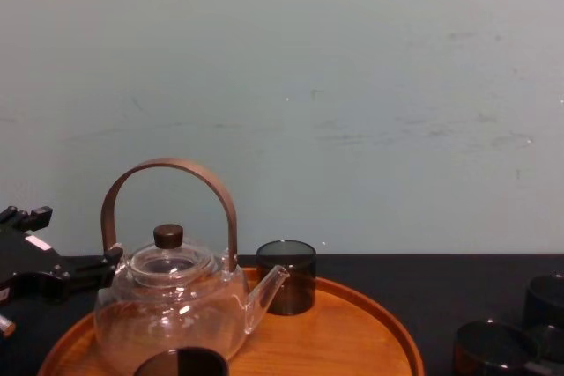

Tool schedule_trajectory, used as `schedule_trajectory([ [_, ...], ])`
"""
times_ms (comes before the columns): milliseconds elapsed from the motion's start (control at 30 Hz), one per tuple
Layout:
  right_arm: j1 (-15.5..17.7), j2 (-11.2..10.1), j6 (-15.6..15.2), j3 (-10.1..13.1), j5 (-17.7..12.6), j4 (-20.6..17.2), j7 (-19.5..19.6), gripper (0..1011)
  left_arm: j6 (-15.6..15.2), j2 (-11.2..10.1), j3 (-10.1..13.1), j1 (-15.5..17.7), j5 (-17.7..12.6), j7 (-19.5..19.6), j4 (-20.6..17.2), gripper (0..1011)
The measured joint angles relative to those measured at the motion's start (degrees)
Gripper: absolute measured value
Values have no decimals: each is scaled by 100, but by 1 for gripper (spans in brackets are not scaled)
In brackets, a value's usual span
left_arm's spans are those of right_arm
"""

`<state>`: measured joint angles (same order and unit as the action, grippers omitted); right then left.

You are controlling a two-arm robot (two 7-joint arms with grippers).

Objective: Pick up the glass from the table and place it on the tray.

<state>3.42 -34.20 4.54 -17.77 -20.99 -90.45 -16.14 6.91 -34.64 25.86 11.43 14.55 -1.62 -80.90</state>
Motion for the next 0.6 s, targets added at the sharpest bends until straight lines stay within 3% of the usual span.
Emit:
schedule_trajectory([
  [600, -267, 350, -30, 14, 111, 519, -434, 1002, 0, 0, 0, 0, 0, 0, 0, 1010],
])
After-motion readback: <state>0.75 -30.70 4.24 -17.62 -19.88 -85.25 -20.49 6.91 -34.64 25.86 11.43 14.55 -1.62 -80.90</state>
